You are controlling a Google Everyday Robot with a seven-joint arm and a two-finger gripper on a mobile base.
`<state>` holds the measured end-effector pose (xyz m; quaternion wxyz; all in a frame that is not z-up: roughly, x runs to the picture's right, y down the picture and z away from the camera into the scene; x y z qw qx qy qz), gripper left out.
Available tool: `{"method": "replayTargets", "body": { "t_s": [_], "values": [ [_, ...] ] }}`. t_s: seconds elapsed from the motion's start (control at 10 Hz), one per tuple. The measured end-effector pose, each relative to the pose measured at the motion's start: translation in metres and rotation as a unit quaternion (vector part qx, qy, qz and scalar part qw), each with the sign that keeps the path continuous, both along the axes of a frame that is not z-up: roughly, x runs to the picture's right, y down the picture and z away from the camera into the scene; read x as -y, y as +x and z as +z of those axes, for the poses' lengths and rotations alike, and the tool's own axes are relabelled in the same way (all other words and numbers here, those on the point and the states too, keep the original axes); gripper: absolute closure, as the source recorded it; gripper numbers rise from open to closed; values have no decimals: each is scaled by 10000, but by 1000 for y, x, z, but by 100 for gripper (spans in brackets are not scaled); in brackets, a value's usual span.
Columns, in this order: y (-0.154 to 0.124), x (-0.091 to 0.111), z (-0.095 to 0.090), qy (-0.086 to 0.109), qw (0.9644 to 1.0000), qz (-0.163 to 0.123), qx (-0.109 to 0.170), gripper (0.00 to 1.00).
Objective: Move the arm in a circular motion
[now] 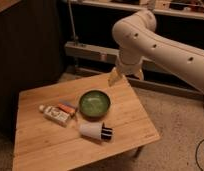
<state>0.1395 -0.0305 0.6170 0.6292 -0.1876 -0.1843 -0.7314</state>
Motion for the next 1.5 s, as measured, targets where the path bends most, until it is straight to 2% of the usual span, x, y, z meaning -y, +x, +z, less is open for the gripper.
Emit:
{"method": "replayTargets", "body": {
  "t_s": [0.3, 0.5, 0.6, 0.8, 1.0, 1.2, 1.5],
  "values": [
    [59, -40, -16, -197, 9991, 313, -214, 20],
    [73, -67, -28, -337, 9989, 283, -137, 20],
    [71, -89, -35, -479, 9987, 153, -25, 20],
    [51, -119, -48, -676, 9974, -145, 186, 20],
    [7, -149, -66, -847, 9941, -545, 396, 20],
    [-37, -176, -86, -957, 9896, -919, 563, 20],
    [-93, -216, -117, -1113, 9790, -1391, 986, 20]
  ]
}}
